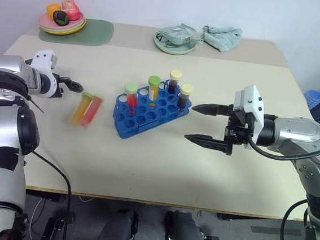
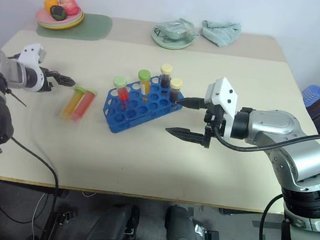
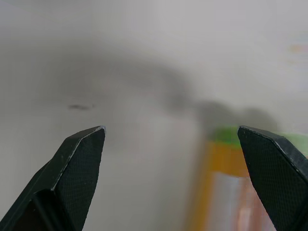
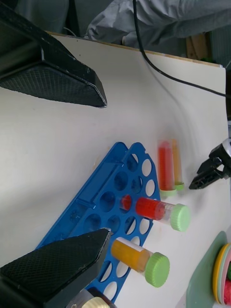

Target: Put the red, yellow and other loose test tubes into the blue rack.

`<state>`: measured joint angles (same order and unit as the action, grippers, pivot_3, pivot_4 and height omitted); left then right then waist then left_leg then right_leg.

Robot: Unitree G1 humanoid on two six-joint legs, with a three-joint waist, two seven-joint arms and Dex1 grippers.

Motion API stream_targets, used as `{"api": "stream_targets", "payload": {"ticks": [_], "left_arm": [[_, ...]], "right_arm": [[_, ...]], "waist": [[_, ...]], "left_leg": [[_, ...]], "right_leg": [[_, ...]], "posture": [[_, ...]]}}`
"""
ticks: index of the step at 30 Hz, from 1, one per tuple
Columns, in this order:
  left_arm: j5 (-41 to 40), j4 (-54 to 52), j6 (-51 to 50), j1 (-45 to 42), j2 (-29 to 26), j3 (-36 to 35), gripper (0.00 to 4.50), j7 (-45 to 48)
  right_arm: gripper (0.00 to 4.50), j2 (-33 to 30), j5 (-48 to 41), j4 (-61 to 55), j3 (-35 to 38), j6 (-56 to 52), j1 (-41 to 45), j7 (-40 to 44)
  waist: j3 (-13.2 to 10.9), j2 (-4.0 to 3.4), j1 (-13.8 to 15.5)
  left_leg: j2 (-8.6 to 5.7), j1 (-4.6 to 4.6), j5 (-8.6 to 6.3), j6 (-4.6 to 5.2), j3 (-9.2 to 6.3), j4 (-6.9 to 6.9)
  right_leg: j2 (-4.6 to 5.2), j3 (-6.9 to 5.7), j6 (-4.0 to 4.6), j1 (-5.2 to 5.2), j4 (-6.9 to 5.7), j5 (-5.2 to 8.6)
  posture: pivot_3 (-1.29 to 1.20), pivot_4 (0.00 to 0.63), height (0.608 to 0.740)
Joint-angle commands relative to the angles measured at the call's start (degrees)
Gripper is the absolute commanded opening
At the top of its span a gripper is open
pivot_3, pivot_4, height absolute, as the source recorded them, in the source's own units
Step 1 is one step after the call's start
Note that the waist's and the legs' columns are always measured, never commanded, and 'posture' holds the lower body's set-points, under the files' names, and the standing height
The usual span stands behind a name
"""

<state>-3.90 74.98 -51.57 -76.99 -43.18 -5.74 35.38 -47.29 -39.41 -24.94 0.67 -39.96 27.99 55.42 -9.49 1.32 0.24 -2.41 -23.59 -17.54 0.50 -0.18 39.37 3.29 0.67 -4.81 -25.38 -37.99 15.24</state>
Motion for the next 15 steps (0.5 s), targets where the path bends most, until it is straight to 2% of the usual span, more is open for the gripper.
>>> {"api": "stream_targets", "payload": {"ticks": [1, 8, 15], "left_arm": [[0.0, -2.6, -0.9, -2.1, -0.2, -0.2, 4.5, 1.8], [0.8, -3.7, -4.4, 0.6, 2.3, 1.5, 4.5, 3.8], [1.4, -5.7, -9.5, 2.1, 2.1, 2.3, 4.5, 3.7]], "right_arm": [[4.08, -0.3, 0.0, -1.4, 2.0, 0.6, 0.6, -0.7], [4.08, -0.4, -1.1, -2.8, 2.3, -1.0, 1.3, -2.4], [4.08, -1.8, -1.7, -4.1, 3.6, -1.5, 0.0, -2.0]], "waist": [[0.0, 0.0, 0.0], [0.0, 0.0, 0.1], [0.0, 0.0, 0.0]], "left_leg": [[0.0, 0.0, 0.0, 0.0, 0.0, 0.02], [0.0, 0.0, 0.0, 0.0, 0.0, 0.07], [0.0, 0.0, 0.0, 0.0, 0.0, 0.1]], "right_leg": [[0.0, 0.0, 0.0, 0.0, 0.0, 0.0], [0.0, 0.0, 0.0, 0.0, -0.08, 0.0], [-0.01, 0.01, 0.0, 0.0, -0.09, 0.0]], "posture": [[0.0, 0.15, 0.74], [0.0, 0.15, 0.74], [0.0, 0.15, 0.74]]}}
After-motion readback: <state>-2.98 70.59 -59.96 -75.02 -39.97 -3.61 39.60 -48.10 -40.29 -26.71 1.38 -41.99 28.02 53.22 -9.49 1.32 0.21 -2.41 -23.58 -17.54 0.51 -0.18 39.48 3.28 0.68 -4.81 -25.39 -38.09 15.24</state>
